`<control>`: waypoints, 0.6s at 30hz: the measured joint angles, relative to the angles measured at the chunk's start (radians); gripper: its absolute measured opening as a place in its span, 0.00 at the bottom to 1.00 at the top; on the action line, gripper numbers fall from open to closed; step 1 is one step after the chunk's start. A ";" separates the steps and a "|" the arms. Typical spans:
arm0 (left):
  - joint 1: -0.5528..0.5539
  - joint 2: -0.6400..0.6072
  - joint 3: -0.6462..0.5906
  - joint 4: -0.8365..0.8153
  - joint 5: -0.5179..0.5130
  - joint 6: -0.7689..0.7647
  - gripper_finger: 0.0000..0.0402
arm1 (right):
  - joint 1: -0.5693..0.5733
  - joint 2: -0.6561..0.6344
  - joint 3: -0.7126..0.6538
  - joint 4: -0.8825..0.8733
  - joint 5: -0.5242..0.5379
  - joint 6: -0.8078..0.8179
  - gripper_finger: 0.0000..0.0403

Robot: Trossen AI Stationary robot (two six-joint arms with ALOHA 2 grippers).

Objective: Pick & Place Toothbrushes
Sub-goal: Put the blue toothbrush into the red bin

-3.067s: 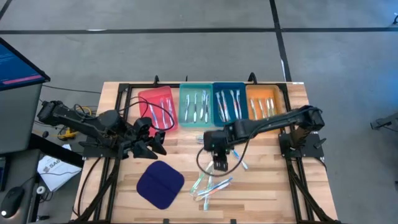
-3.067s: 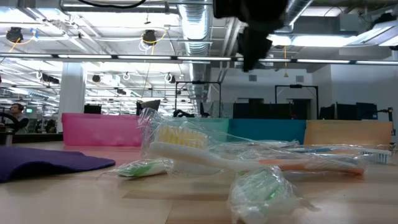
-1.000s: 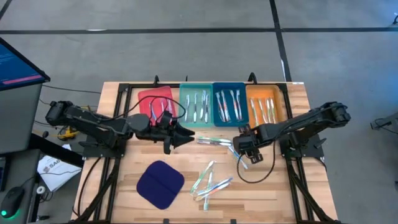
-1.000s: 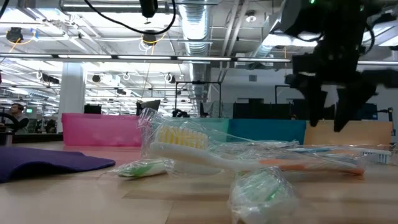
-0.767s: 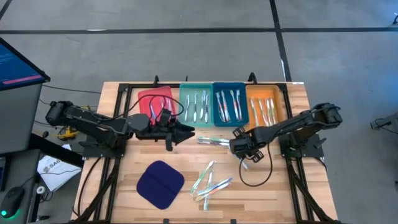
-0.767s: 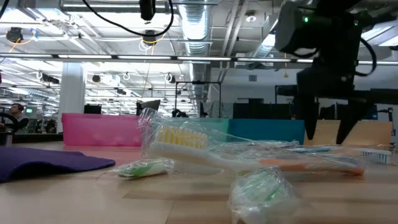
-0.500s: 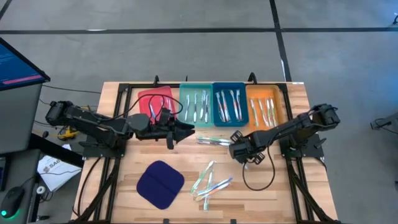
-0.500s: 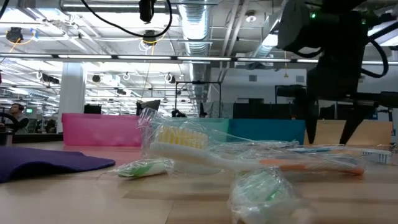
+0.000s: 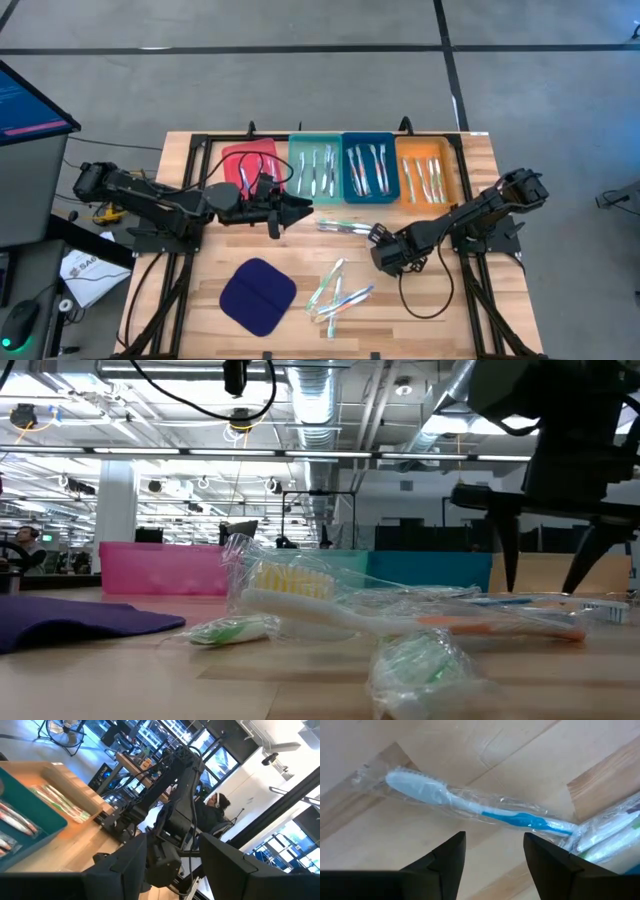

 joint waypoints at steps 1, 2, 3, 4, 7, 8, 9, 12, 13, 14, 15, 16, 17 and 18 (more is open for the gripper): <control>-0.003 0.000 0.000 0.000 0.000 0.000 0.44 | -0.001 0.000 0.000 0.001 0.000 0.000 0.49; -0.004 0.000 0.000 0.000 -0.001 0.000 0.44 | -0.001 0.000 0.000 0.003 0.000 0.000 0.50; -0.004 0.000 0.000 0.000 -0.001 0.000 0.44 | -0.002 0.000 0.000 0.002 0.000 0.000 0.50; -0.004 0.000 0.000 0.000 -0.001 0.000 0.44 | -0.002 0.000 0.000 0.003 0.000 0.000 0.51; -0.006 0.000 0.000 0.000 -0.001 -0.015 0.44 | -0.002 0.000 0.000 0.007 0.000 0.000 0.52; -0.006 0.000 0.000 0.000 -0.001 -0.016 0.44 | -0.002 0.000 0.000 0.008 0.000 0.001 0.53; -0.006 0.000 0.000 0.000 -0.001 -0.016 0.44 | -0.002 0.000 0.000 0.009 0.000 0.001 0.53; -0.006 0.000 0.000 0.000 -0.001 -0.017 0.44 | -0.001 0.000 0.000 0.019 0.000 -0.007 0.54; -0.006 0.000 0.000 0.000 -0.001 -0.018 0.44 | -0.001 0.000 0.000 0.028 -0.001 -0.015 0.54; -0.006 0.000 0.000 0.000 -0.001 -0.018 0.44 | -0.001 0.000 0.000 0.036 -0.001 -0.030 0.54; -0.006 0.000 0.000 0.000 -0.001 -0.018 0.44 | -0.001 0.000 0.000 0.043 -0.001 -0.049 0.54; -0.006 0.000 0.000 0.000 -0.001 -0.018 0.44 | -0.001 0.000 0.000 0.053 -0.002 -0.069 0.54; -0.006 0.000 0.000 0.000 -0.001 -0.018 0.44 | -0.001 0.000 0.000 0.063 -0.002 -0.091 0.54; -0.006 0.000 0.000 0.000 -0.001 -0.018 0.44 | -0.001 0.000 0.000 0.072 -0.002 -0.111 0.54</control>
